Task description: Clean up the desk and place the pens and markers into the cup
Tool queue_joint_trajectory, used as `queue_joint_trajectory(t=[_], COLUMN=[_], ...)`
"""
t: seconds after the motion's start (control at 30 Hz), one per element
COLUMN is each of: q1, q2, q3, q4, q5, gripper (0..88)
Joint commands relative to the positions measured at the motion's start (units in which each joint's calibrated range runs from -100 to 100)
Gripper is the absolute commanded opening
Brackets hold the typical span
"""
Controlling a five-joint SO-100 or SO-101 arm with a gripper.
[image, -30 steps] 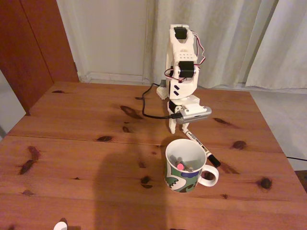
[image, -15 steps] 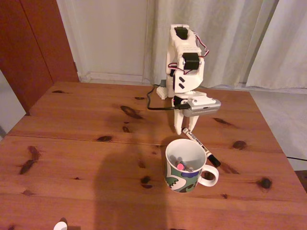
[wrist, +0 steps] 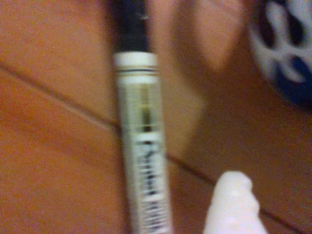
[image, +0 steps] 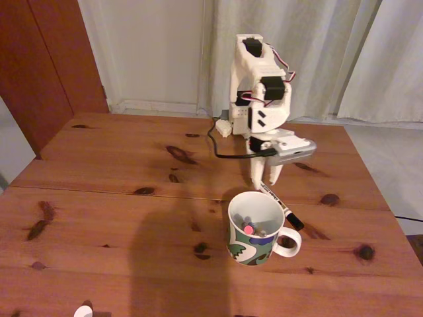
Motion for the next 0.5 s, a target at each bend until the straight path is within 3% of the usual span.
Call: queue_joint_trajectory(t=[0.0,0.47], q1=[-2.5,-4.83], q2=[-4.42,-7.48], q3=[2.49,12.59], q4=[0.07,-0.71], q5=[0.04,0.36], gripper=[14.8,14.8])
